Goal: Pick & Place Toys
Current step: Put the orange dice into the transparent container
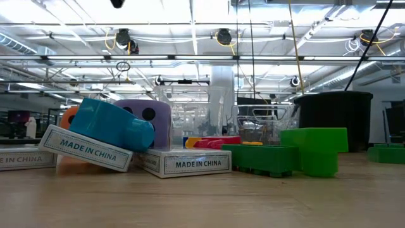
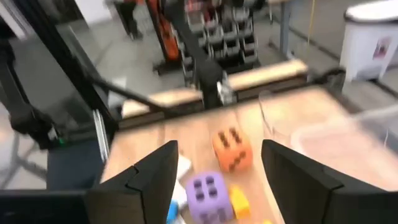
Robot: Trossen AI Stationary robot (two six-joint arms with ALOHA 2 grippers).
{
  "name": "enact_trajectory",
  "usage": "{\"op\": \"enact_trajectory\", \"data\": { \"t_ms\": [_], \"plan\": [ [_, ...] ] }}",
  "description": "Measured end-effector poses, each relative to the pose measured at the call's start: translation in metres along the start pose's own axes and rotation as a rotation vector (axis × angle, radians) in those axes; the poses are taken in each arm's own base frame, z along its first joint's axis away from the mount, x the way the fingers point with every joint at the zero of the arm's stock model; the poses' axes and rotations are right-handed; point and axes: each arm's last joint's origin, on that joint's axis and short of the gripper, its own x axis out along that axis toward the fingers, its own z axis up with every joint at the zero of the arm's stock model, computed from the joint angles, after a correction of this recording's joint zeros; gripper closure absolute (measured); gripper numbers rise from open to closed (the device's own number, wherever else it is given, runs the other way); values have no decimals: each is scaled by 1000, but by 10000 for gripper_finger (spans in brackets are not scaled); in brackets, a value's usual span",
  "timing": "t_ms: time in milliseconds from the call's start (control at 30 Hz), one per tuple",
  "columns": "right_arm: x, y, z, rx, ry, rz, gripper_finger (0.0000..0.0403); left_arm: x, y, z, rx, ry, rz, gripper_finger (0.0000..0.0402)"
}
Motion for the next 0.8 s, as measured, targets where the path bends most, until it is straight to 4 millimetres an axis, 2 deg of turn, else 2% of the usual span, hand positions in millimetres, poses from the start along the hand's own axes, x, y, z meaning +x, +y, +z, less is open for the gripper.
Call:
{"op": "enact_trajectory", "data": {
  "t_ms": [100, 233, 333, 433, 600, 800],
  "plan": [
    [8, 1, -18, 26, 22, 12, 171, 16, 8, -7, -13, 43, -7, 174],
    [20, -1, -47, 157, 33, 32, 176, 36, 16, -15, -93, 79, -24, 174],
    [27, -3, -63, 221, 20, 104, 176, 54, 23, -22, -197, 87, -45, 174],
    [30, -4, -74, 241, 3, 184, 175, 70, 24, -28, -220, 90, -79, 174],
    [27, -1, -74, 236, 5, 293, 176, 91, 9, -37, -227, 38, -44, 174],
    [15, 3, -71, 217, 46, 436, 177, 104, -29, -35, -163, 114, 142, 174]
  ]
}}
